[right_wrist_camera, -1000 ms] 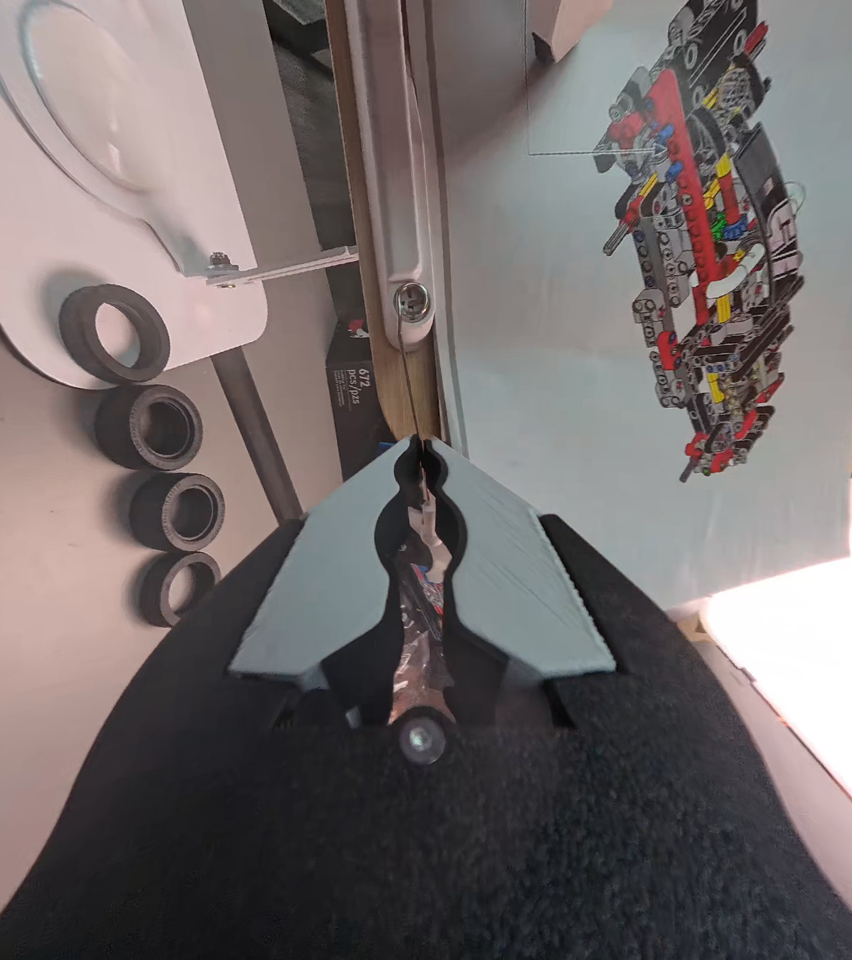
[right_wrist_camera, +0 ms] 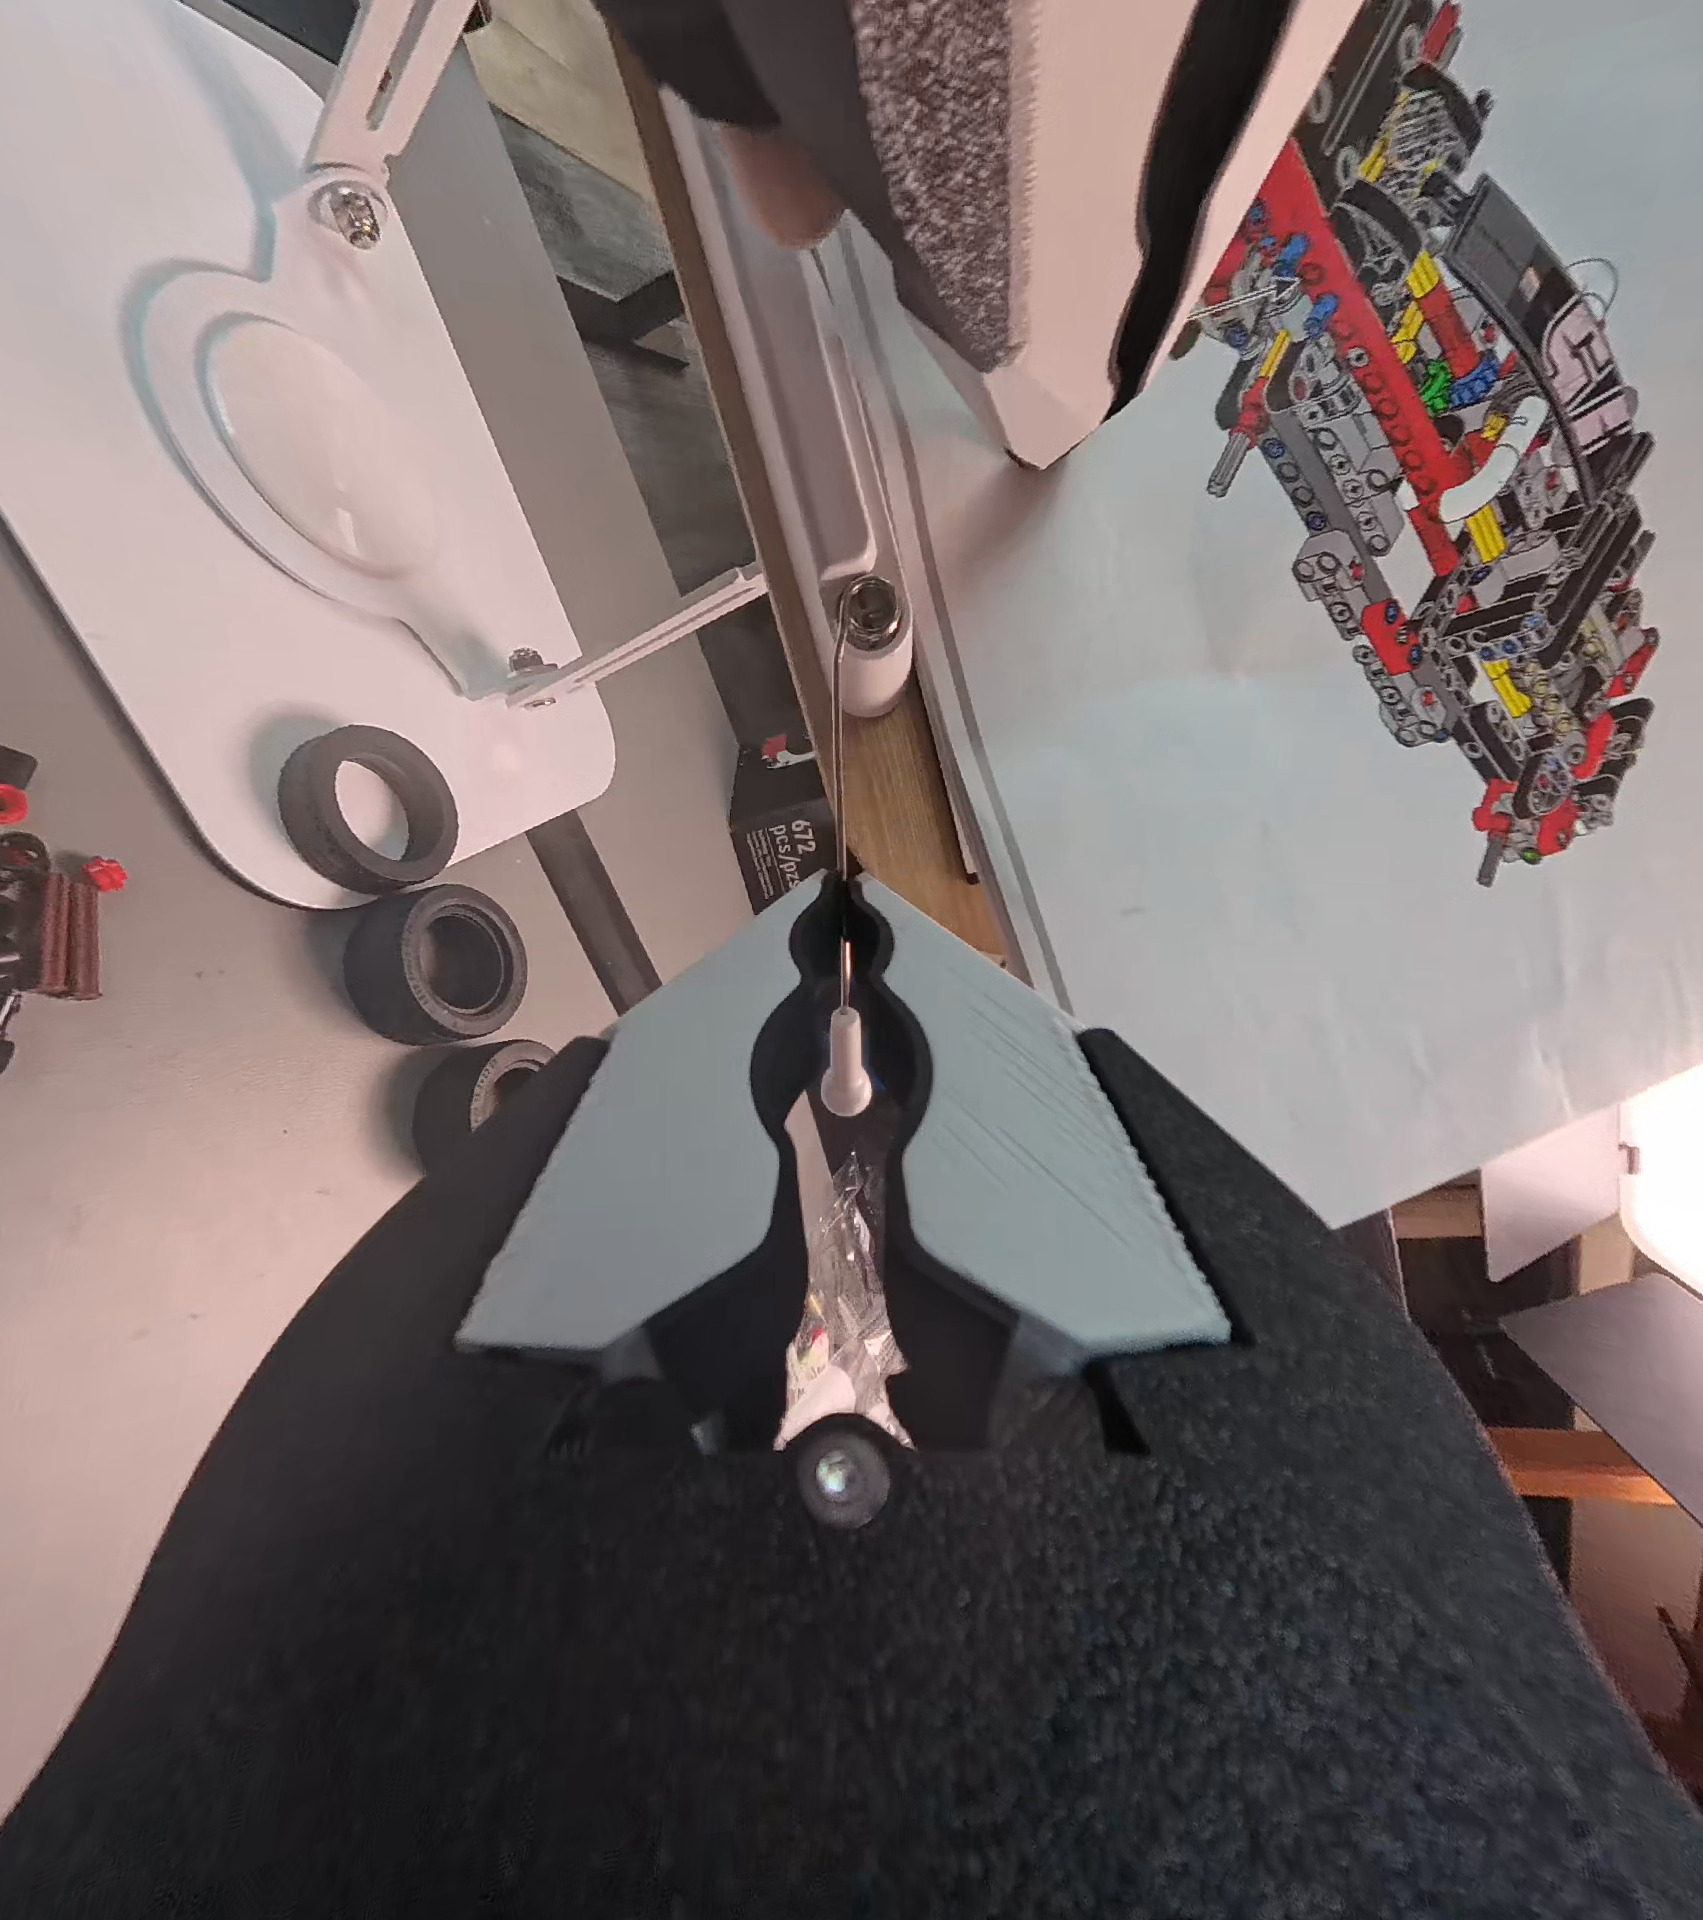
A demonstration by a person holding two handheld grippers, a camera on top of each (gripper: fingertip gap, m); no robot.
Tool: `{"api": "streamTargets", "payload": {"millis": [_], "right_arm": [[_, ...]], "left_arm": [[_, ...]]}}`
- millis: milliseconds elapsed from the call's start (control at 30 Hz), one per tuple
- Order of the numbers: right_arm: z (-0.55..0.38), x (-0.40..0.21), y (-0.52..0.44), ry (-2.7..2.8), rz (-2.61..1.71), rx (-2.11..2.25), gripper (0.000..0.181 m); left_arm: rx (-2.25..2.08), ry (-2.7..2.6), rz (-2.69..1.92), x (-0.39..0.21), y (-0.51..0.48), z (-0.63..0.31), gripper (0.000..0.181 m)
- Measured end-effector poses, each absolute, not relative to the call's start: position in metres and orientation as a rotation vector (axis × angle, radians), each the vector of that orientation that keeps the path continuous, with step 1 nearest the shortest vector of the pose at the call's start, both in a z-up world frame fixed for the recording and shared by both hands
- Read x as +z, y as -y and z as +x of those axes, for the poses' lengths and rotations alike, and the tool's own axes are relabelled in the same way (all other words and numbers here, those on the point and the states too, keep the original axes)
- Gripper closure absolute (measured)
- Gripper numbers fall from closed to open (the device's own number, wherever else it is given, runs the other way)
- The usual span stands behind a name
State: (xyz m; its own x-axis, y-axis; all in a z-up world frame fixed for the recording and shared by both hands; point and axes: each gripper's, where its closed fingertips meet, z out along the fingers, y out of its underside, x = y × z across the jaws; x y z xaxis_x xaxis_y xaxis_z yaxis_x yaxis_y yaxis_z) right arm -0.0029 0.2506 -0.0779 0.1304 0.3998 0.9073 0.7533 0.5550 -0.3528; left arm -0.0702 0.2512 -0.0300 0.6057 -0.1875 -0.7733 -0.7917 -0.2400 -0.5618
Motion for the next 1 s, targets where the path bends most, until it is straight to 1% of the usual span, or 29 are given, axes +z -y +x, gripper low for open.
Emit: {"api": "streamTargets", "payload": {"millis": [67, 200, 400, 533, 567, 667, 700, 800, 900, 967, 1000], "right_arm": [[-0.001, -0.071, -0.249, 1.472, -0.992, -0.366, 0.181], [0.0, -0.059, -0.243, 1.457, -0.806, -0.6, 0.181], [-0.003, -0.036, -0.241, 1.467, -0.715, -0.717, 0.18], [-0.02, -0.014, -0.245, 1.531, -0.638, -0.763, 0.174], [-0.026, -0.01, -0.249, 1.547, -0.615, -0.761, 0.172], [-0.048, -0.003, -0.262, 1.529, -0.559, -0.683, 0.154], [-0.055, 0.011, -0.26, 1.425, -0.531, -0.612, 0.148], [-0.05, 0.018, -0.269, 1.31, -0.793, -0.413, 0.13], [-0.032, 0.018, -0.264, 1.163, -0.983, -0.126, 0.13], [-0.018, 0.01, -0.273, 1.072, -1.138, -0.014, 0.137], [-0.013, -0.001, -0.281, 1.058, -1.23, 0.009, 0.136]], "left_arm": [[0.703, -0.803, -1.75, -0.03, -0.251, -0.07, 0.181], [0.716, -0.804, -1.748, -0.03, -0.253, -0.071, 0.181], [0.696, -0.821, -1.762, -0.03, -0.255, -0.071, 0.181], [0.656, -0.821, -1.774, -0.03, -0.253, -0.071, 0.181], [0.641, -0.819, -1.776, -0.029, -0.253, -0.071, 0.181], [0.599, -0.803, -1.779, -0.029, -0.252, -0.071, 0.181], [0.585, -0.794, -1.779, -0.029, -0.252, -0.071, 0.181], [0.499, -0.755, -1.785, -0.028, -0.251, -0.071, 0.181], [0.457, -0.762, -1.769, -0.028, -0.249, -0.071, 0.181], [0.474, -0.773, -1.753, -0.028, -0.249, -0.071, 0.181], [0.473, -0.767, -1.752, -0.027, -0.248, -0.071, 0.181]]}}
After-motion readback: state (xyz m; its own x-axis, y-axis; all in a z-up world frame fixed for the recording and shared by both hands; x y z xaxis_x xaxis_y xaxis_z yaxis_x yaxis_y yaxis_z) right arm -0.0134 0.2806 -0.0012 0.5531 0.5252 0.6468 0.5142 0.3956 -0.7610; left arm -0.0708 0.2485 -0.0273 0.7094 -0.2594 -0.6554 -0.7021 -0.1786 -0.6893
